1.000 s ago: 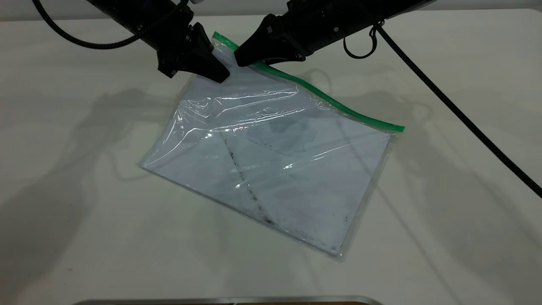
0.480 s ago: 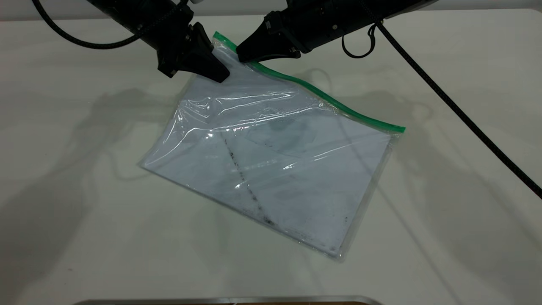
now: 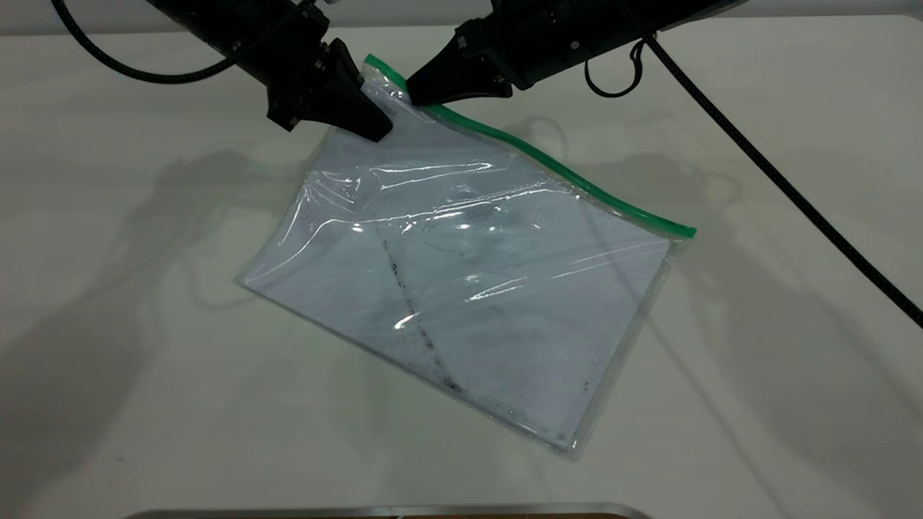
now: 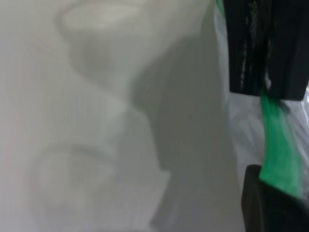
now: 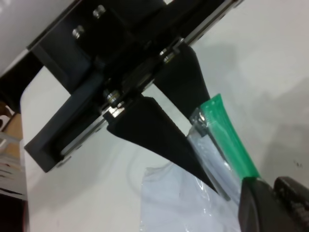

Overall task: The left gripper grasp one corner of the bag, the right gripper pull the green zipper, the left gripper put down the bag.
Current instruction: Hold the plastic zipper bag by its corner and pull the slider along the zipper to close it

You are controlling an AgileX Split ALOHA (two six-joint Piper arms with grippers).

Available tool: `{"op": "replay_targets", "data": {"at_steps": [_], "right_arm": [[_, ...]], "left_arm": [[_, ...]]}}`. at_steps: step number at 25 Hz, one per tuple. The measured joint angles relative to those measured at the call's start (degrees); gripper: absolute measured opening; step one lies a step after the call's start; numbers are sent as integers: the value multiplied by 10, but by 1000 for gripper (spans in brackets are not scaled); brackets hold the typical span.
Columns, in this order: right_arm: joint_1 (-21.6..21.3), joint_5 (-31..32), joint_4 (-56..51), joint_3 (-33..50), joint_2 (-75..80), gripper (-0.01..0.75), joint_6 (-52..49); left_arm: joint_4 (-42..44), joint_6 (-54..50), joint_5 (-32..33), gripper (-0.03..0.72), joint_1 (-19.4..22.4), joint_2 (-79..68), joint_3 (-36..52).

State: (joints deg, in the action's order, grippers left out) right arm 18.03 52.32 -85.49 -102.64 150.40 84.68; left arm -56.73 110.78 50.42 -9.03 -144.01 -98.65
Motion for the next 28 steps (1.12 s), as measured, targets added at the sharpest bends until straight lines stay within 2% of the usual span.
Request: {"op": "replay_targets", "data": {"at_steps": [7, 12, 28], "right_arm": [[-10, 20, -8, -4, 0, 36, 0], [-13, 18, -5, -4, 0, 36, 2], [-20, -35, 73, -4, 0, 36, 2]], "left_arm": [[-65, 1, 74, 51, 52, 4, 0], [-76, 1, 110, 51, 83, 6, 0], [-145, 7, 150, 51, 149, 7, 0]]}}
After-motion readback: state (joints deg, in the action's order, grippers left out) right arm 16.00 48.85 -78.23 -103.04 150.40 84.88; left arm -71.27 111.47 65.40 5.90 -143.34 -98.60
